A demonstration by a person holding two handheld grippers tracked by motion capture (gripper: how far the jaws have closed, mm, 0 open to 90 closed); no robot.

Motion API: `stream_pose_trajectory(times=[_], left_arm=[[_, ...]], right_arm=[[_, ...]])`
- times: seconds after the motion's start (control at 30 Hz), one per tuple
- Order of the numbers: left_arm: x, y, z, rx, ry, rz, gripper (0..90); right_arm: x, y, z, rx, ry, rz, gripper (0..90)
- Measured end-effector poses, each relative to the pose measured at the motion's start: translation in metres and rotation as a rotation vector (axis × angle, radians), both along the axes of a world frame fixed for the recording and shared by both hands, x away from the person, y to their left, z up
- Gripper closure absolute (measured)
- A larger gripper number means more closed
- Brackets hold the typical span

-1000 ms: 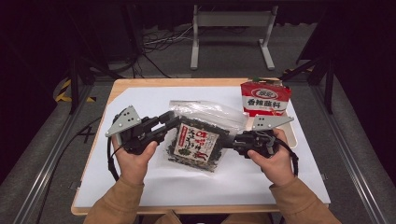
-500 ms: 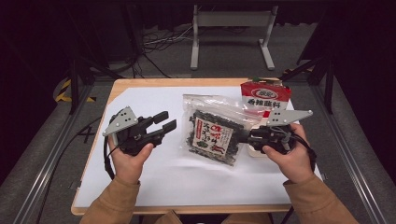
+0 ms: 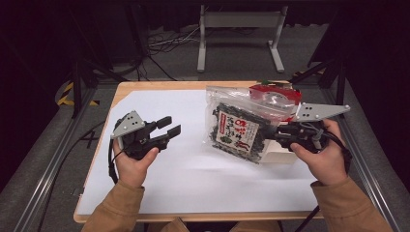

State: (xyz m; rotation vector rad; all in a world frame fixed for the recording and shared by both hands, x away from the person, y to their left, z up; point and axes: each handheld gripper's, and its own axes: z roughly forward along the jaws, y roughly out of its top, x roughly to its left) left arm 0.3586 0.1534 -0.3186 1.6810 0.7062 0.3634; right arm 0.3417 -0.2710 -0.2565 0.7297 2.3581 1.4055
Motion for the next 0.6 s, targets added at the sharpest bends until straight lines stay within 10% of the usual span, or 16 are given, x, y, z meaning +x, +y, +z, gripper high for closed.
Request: stream_pose_trajectory(times=[0.6], left_arm=[[0.013, 0.017, -0.021, 0.071, 0.058, 0.055, 49.5]], right_arm=[[0.001, -0.030, 0.034, -0.020, -0.027, -0.053, 79.6]])
